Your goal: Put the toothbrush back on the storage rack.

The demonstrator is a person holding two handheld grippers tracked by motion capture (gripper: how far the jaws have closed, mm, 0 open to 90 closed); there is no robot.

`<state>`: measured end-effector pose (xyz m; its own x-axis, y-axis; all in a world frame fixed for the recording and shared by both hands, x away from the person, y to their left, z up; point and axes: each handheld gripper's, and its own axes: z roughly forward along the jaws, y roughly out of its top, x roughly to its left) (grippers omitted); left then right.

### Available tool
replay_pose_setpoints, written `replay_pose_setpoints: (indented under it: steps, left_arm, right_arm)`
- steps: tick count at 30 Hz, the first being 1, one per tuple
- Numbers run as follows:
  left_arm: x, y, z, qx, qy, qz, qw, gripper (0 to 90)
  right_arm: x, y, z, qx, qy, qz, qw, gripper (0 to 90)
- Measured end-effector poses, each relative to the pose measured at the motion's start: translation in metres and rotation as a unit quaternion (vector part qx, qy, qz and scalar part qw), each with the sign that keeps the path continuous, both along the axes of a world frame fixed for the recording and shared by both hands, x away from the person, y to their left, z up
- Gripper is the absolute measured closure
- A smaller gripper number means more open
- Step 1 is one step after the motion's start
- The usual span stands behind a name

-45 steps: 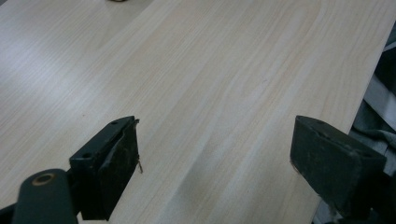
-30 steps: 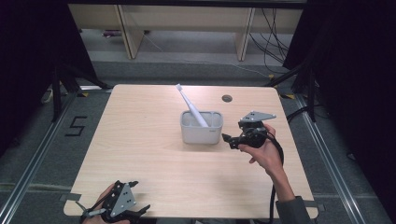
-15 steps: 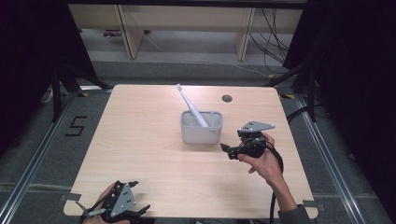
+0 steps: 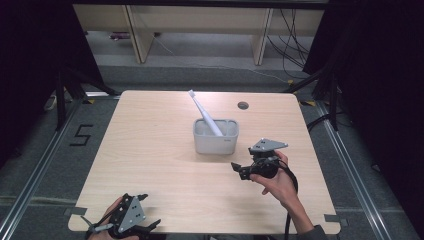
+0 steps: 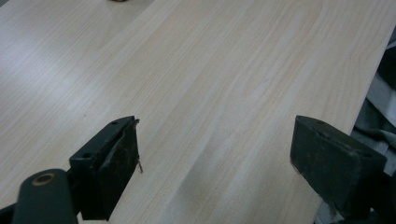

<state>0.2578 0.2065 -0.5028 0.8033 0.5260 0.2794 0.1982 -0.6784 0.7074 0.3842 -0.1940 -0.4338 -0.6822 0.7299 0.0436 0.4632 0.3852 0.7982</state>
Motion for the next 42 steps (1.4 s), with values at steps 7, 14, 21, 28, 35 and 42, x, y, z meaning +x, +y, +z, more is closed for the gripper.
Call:
replay_pose_setpoints:
  steps: [7,14,21,28,35,42]
  left_arm:
    - [0.0,0.0,-0.001,-0.001,-0.001,0.002,1.0,14.9]
    - [0.0,0.0,-0.001,0.003,-0.006,0.007,1.0,14.9]
    - [0.0,0.0,0.0,0.002,0.0,-0.001,1.0,14.9]
    - [-0.001,0.0,-0.001,0.001,-0.005,0.004,1.0,14.9]
    - [0.0,0.0,-0.001,0.004,-0.008,0.006,0.9999,14.9]
    - [0.0,0.0,-0.001,0.011,-0.007,0.003,0.9999,14.9]
  right_arm:
    - [-0.006,0.002,-0.008,0.0,0.005,0.004,1.0,16.6]
    - [-0.014,0.004,-0.015,-0.001,0.0,0.023,0.9997,16.6]
    - [-0.023,0.009,-0.025,-0.006,0.009,0.031,0.9995,16.5]
    - [-0.031,0.009,-0.032,-0.004,0.016,0.04,0.9991,16.4]
    - [-0.039,0.006,-0.039,-0.005,0.023,0.041,0.9989,16.4]
    - [-0.047,0.0,-0.046,-0.009,0.032,0.045,0.9984,16.8]
